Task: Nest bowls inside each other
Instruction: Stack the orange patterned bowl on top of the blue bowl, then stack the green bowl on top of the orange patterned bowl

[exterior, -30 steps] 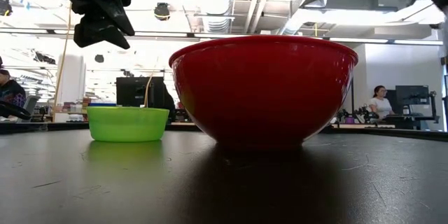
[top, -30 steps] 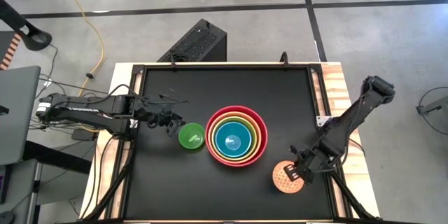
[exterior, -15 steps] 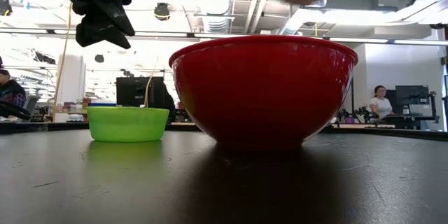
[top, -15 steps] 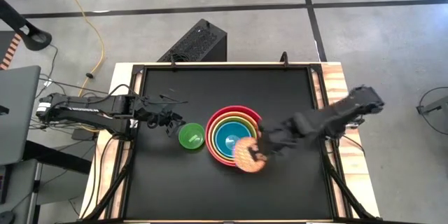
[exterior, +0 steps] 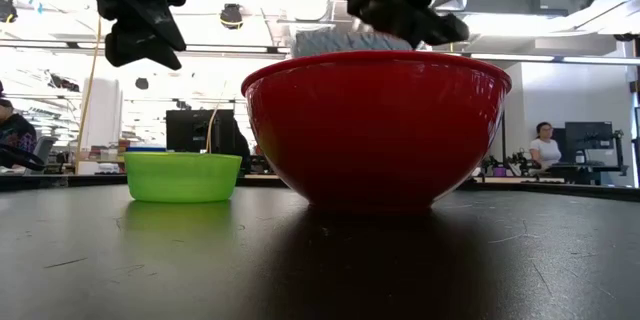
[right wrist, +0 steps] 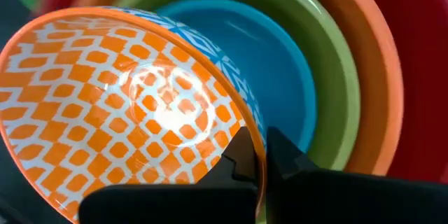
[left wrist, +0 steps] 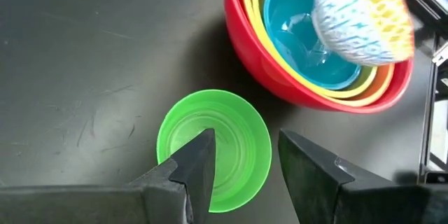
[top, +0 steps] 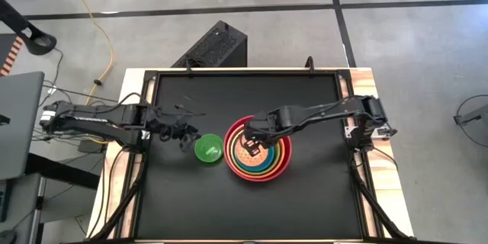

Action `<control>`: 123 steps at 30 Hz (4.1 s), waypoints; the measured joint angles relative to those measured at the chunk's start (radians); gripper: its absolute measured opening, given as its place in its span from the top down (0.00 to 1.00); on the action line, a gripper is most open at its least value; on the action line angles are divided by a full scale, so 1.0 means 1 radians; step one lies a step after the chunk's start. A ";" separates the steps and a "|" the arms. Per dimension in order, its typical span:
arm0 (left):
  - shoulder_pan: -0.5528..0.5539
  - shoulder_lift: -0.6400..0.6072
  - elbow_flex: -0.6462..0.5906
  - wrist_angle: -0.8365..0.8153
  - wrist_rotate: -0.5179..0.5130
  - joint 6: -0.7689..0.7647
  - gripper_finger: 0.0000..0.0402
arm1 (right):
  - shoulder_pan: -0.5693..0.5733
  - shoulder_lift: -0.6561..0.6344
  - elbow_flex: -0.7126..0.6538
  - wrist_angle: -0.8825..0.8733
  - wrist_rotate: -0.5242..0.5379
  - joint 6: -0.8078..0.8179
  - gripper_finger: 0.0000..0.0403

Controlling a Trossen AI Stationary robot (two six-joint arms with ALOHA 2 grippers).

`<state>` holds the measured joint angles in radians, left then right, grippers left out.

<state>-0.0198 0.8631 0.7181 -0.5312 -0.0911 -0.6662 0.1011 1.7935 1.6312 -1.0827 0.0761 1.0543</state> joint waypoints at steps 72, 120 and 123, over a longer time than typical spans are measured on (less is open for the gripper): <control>0.076 0.382 -0.191 0.172 0.110 0.015 0.69 | 0.254 -0.073 0.085 -0.042 0.117 0.175 0.58; -0.006 0.534 0.569 -0.146 -0.234 0.194 1.00 | 0.049 -0.071 0.084 0.214 0.315 0.106 0.58; -0.006 0.535 0.586 -0.143 -0.243 0.219 1.00 | 0.049 -0.071 0.084 0.199 0.316 0.107 0.59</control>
<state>-0.0254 1.3983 1.3040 -0.6747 -0.3341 -0.4469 0.1497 1.7222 1.7153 -0.8837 0.3918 1.1609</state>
